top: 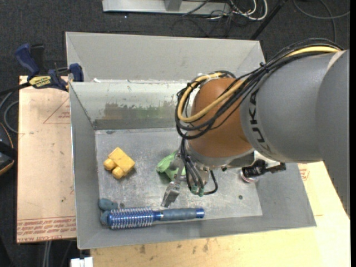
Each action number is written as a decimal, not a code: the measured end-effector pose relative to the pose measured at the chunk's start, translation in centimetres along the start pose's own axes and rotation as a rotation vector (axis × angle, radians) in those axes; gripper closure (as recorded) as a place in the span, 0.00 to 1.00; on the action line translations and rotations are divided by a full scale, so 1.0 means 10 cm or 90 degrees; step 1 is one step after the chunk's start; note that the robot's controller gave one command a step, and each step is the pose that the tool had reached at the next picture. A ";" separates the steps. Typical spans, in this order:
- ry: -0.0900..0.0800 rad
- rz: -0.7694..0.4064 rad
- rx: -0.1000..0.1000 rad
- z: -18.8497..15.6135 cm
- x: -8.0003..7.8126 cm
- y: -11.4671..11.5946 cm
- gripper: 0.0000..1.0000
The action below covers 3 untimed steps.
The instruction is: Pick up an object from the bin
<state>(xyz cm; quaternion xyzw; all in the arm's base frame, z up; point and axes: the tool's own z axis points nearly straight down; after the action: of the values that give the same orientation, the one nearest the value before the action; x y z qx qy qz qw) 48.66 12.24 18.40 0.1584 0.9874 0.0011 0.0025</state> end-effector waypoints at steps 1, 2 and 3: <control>-0.006 -0.238 -0.004 1.06 -0.38 -0.03 0.00; -0.013 -0.488 0.000 1.06 -0.32 0.29 0.00; -0.011 -0.812 0.001 1.07 -0.03 0.86 0.00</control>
Offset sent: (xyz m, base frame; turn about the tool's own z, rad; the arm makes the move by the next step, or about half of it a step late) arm 0.0303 -0.0163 -0.1114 -0.3773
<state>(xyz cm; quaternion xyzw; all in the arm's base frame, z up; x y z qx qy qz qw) 51.75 20.35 7.68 -0.4603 0.8877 -0.0029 0.0103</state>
